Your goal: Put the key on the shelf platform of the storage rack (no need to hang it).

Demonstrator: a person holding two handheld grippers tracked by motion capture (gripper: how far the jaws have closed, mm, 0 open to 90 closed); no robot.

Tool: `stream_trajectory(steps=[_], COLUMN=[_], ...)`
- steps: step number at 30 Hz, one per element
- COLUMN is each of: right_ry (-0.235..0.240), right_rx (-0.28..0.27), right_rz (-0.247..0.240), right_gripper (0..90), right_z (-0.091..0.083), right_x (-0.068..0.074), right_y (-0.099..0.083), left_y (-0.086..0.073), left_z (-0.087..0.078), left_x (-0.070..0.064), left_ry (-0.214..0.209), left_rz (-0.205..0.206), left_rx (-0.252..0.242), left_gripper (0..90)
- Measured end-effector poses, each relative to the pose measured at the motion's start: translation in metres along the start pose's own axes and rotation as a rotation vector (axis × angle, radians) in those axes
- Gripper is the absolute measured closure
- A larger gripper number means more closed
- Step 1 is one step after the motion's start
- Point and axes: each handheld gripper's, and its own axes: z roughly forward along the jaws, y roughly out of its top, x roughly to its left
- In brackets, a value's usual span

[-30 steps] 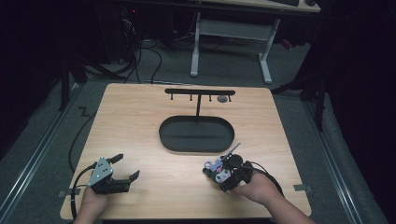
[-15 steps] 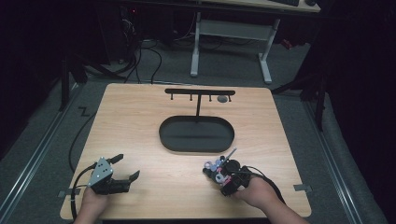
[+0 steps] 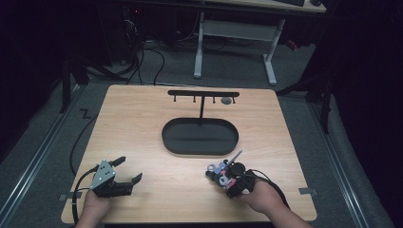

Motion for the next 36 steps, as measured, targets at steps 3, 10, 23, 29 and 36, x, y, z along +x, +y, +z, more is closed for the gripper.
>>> stream_trajectory(steps=[3,10,23,29,36], right_ry=[-0.002,-0.016,-0.021,-0.037,-0.04], right_rx=[-0.006,-0.029,-0.07,-0.073,-0.1], right_rz=[-0.009,-0.015,0.038,0.053,0.064], right_gripper=[46.8,47.8,47.8,47.9,47.9], right_z=[-0.001,-0.011,-0.03,-0.036,-0.047], right_x=[-0.001,-0.001,-0.017,-0.023,-0.03], right_y=[0.0,-0.001,0.005,0.011,0.016], left_y=[0.0,0.0,0.0,-0.001,0.0], left_z=[0.0,0.002,0.003,0.002,0.002], left_x=[-0.001,0.0,0.0,0.0,0.0], left_ry=[0.0,-0.005,0.001,0.0,-0.004], left_rz=[0.003,0.006,0.01,0.008,0.01], left_rx=[-0.002,0.002,0.003,0.004,0.0], left_gripper=[12.2,12.2,12.3,12.3,12.3])
